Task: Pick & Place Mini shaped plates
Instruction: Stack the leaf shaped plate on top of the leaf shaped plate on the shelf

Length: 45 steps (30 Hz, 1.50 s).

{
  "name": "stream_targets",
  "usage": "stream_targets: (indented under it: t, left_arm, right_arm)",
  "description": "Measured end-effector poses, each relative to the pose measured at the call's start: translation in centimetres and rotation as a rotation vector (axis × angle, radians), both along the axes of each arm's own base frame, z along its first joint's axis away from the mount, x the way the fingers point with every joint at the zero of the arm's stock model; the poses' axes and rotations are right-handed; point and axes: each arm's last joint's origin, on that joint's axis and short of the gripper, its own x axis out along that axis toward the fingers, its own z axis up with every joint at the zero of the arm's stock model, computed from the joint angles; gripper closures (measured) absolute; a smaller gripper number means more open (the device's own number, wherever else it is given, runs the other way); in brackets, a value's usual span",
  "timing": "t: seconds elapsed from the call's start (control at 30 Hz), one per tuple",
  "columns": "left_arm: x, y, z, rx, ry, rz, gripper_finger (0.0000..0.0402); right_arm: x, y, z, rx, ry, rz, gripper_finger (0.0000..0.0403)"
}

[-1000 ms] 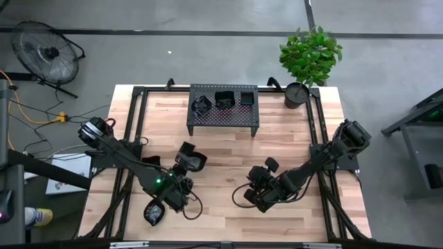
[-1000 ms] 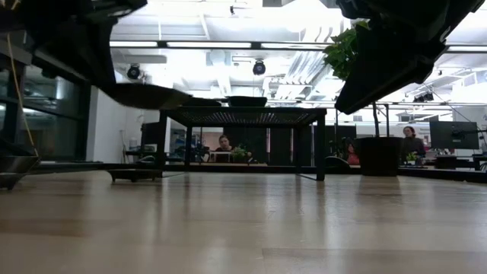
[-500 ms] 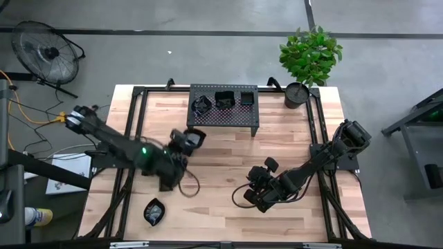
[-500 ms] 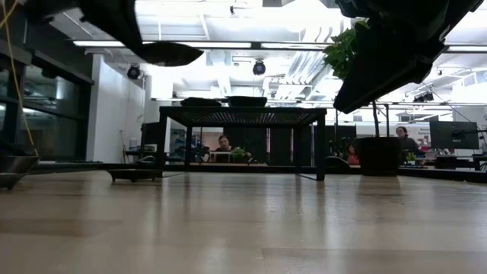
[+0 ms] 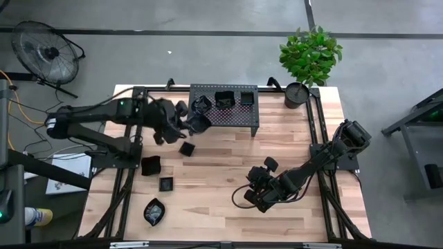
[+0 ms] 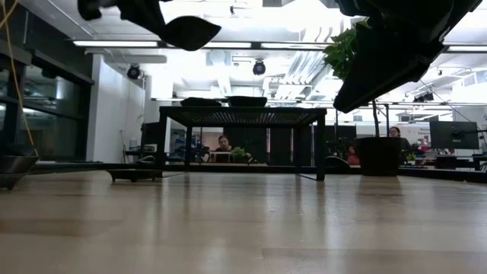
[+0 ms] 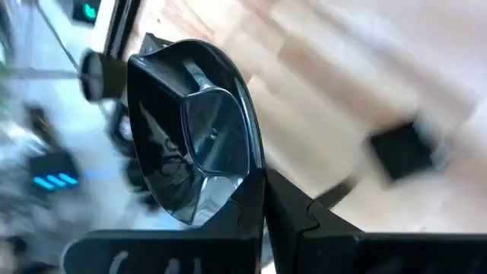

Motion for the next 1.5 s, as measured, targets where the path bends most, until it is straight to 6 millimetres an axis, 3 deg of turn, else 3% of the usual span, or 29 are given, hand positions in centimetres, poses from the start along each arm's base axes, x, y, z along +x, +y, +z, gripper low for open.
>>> stream_targets:
  t: [0.17,0.4,0.7,1.0,1.17,1.43,1.5]
  left_arm:
    - [-0.3,2.4,-0.1,0.189,0.075,-0.157,0.0401]
    - [-0.5,7.6,-1.1,0.201,0.127,-0.172,0.0401]
    - [-1.8,13.3,-1.5,0.254,0.031,-0.244,0.0401]
    - [-3.6,15.7,-1.5,0.275,-0.112,-0.405,0.0401]
    - [-3.5,16.4,-2.4,0.213,-0.180,-0.505,0.0401]
    - [-2.1,18.3,-5.9,0.102,-0.036,-0.513,0.0401]
    - [-1.7,18.8,-6.0,0.092,-0.001,-0.502,0.0401]
  right_arm:
    - [0.0,-0.1,0.0,-0.004,0.002,-0.003,0.0295]
    - [0.4,-0.7,0.0,-0.015,0.002,-0.021,0.0295]
    - [0.9,-1.8,0.0,-0.039,0.020,-0.029,0.0295]
    - [1.7,-3.5,0.0,-0.066,0.046,-0.049,0.0295]
    - [2.1,-4.3,0.0,-0.089,0.055,-0.053,0.0295]
    - [2.7,-5.7,0.0,-0.127,0.090,-0.042,0.0295]
    - [2.8,-5.9,0.0,-0.139,0.102,-0.034,0.0295]
